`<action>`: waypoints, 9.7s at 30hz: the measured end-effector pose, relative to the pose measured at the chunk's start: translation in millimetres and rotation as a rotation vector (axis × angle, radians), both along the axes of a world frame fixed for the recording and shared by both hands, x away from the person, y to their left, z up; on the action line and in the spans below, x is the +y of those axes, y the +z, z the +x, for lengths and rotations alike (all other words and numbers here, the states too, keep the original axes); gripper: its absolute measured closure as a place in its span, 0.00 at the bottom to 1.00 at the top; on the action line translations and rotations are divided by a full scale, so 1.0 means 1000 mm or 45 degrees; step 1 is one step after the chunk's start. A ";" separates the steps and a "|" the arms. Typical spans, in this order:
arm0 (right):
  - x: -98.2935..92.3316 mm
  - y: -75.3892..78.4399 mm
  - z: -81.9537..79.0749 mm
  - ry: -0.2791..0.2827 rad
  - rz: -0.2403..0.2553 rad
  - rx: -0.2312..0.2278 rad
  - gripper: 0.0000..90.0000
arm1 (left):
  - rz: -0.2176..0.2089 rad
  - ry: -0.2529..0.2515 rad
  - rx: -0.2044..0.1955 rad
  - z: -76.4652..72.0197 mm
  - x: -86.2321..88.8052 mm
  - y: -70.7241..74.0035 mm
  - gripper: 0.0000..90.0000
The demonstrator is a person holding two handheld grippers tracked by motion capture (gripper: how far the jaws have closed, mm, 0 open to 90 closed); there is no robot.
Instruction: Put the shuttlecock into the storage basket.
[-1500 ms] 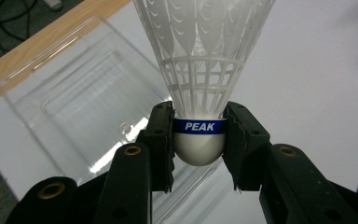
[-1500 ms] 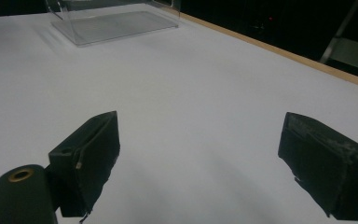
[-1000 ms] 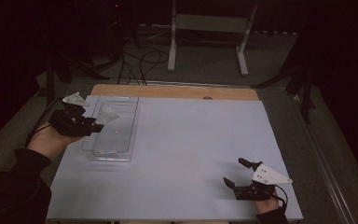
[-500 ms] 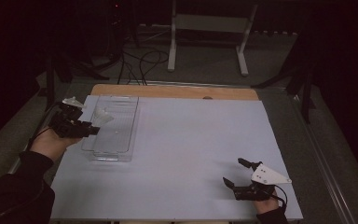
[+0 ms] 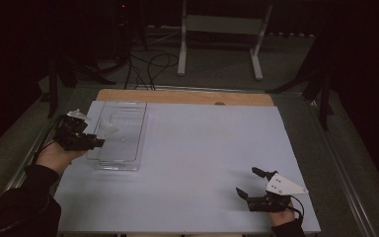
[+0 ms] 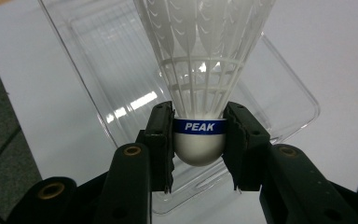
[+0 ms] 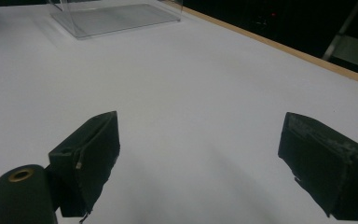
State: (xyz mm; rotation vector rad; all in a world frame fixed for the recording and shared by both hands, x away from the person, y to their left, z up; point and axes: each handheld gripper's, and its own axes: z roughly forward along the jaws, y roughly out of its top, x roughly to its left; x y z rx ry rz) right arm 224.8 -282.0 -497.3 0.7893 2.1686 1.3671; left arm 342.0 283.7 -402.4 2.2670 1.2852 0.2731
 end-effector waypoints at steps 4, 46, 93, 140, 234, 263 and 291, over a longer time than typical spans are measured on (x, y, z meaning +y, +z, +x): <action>0.001 0.000 0.000 0.004 -0.007 -0.003 0.14 | -0.001 0.006 0.027 0.002 0.002 -0.008 0.73; 0.000 0.000 0.000 0.001 -0.015 -0.002 0.14 | 0.197 -0.063 0.209 0.018 -0.005 -0.036 0.73; 0.000 0.001 -0.001 0.002 -0.020 -0.002 0.14 | 0.148 -0.102 0.141 0.017 -0.044 -0.015 0.01; 0.000 0.001 -0.001 0.001 -0.024 -0.004 0.14 | -0.005 -0.350 -0.060 0.006 -0.108 0.002 0.00; -0.001 0.002 -0.001 -0.004 -0.019 -0.002 0.14 | -0.177 -0.609 -0.068 -0.066 -0.137 -0.094 0.00; 0.000 0.001 -0.001 0.000 -0.026 0.001 0.14 | -0.189 -0.446 -0.099 -0.090 -0.097 -0.117 0.00; 0.000 0.001 -0.001 0.010 -0.025 0.007 0.14 | -0.189 -0.268 -0.165 -0.102 -0.082 -0.130 0.00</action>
